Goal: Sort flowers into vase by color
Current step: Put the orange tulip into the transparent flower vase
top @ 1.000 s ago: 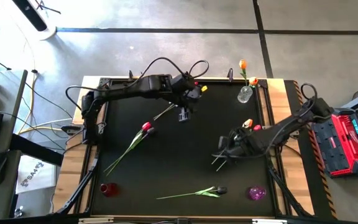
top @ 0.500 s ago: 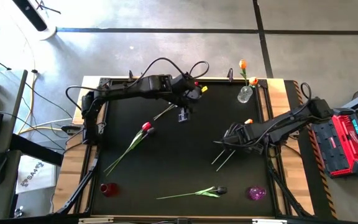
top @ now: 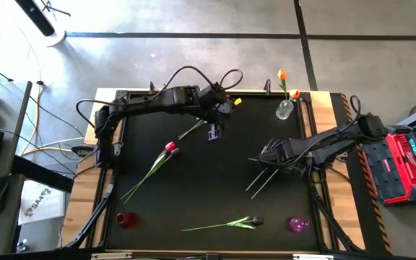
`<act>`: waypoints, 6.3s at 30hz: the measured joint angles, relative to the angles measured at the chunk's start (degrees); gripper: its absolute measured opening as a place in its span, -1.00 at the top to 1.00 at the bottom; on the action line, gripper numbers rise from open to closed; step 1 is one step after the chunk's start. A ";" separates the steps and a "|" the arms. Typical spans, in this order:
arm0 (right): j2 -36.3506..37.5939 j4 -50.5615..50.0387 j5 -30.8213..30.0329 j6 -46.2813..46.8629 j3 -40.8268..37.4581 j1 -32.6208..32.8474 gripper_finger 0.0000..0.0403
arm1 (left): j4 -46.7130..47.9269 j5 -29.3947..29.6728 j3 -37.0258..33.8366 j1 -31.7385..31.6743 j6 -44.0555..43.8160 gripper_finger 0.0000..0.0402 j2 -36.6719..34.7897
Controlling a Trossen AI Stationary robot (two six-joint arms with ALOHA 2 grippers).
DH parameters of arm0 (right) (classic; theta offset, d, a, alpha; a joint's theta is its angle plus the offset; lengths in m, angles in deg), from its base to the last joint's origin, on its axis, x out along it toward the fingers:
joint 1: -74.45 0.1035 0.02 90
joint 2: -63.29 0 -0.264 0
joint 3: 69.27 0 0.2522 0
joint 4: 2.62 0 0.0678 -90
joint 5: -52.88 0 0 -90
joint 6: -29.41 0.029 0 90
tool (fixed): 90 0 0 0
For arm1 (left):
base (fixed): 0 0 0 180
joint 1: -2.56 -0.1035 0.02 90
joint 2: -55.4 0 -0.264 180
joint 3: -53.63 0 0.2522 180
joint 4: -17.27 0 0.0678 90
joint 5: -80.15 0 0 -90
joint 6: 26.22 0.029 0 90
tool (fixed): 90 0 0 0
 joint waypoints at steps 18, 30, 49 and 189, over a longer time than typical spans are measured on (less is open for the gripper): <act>0.00 -3.18 -3.62 -1.58 0.00 -2.69 0.33 | -1.17 0.02 0.00 0.00 -0.01 -0.01 0.00; 0.00 -0.93 -6.44 -1.50 0.05 -6.35 0.33 | -1.16 0.02 0.00 -0.04 -0.13 -0.01 0.02; -13.60 4.90 -7.69 -7.43 0.39 -6.20 0.33 | -0.72 0.04 0.00 -0.04 -0.25 -0.01 0.02; 22.14 43.05 -18.79 -117.04 27.67 -5.11 0.46 | -15.40 -7.39 0.00 5.53 -10.96 1.00 -2.95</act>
